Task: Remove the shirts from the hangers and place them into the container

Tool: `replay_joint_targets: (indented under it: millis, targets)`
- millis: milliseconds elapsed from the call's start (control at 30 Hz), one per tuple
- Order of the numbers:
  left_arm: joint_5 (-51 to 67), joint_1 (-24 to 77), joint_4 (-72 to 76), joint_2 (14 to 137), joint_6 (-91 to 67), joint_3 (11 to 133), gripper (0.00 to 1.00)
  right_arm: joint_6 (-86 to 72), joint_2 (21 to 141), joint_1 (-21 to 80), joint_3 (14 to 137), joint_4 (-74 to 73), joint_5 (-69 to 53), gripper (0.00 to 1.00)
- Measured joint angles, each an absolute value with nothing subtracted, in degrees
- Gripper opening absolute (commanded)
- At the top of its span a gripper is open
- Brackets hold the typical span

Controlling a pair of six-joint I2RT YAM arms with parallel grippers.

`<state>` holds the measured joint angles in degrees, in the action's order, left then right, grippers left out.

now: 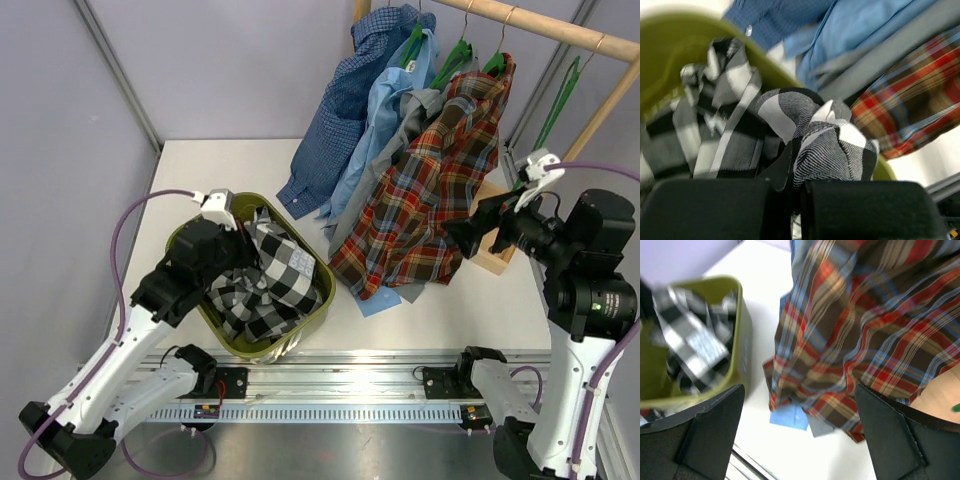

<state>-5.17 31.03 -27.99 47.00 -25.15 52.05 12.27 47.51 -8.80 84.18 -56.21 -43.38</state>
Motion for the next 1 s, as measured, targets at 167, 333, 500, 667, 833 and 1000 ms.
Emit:
replay_joint_targets:
  millis: [167, 333, 500, 667, 833, 1000]
  targets:
    - [-6.8, 30.8, -32.6, 43.9, -31.6, 46.5, 0.37, -0.7, 54.2, -8.8, 93.9, -50.7, -40.9, 0.98]
    - [-10.3, 30.7, -36.0, 41.3, -33.1, 46.5, 0.84, -11.9, 62.4, -8.8, 101.1, -45.8, -41.0, 0.98]
    - [-13.9, 30.7, -39.8, 37.5, -31.2, 50.7, 0.99, -18.2, 72.9, -6.0, 109.3, -44.8, -36.3, 0.99]
    - [-17.6, 30.7, -42.8, 35.3, -25.8, 58.3, 0.99, -17.5, 79.4, 1.5, 112.4, -45.6, -25.7, 0.99]
    - [-19.3, 30.7, -43.1, 34.4, -20.9, 63.5, 0.99, -15.6, 82.2, 7.5, 115.3, -46.3, -14.4, 0.99]
    - [-18.9, 30.7, -42.8, 34.6, -19.7, 62.7, 0.99, -13.6, 82.7, 9.3, 116.6, -46.2, -3.7, 0.99]
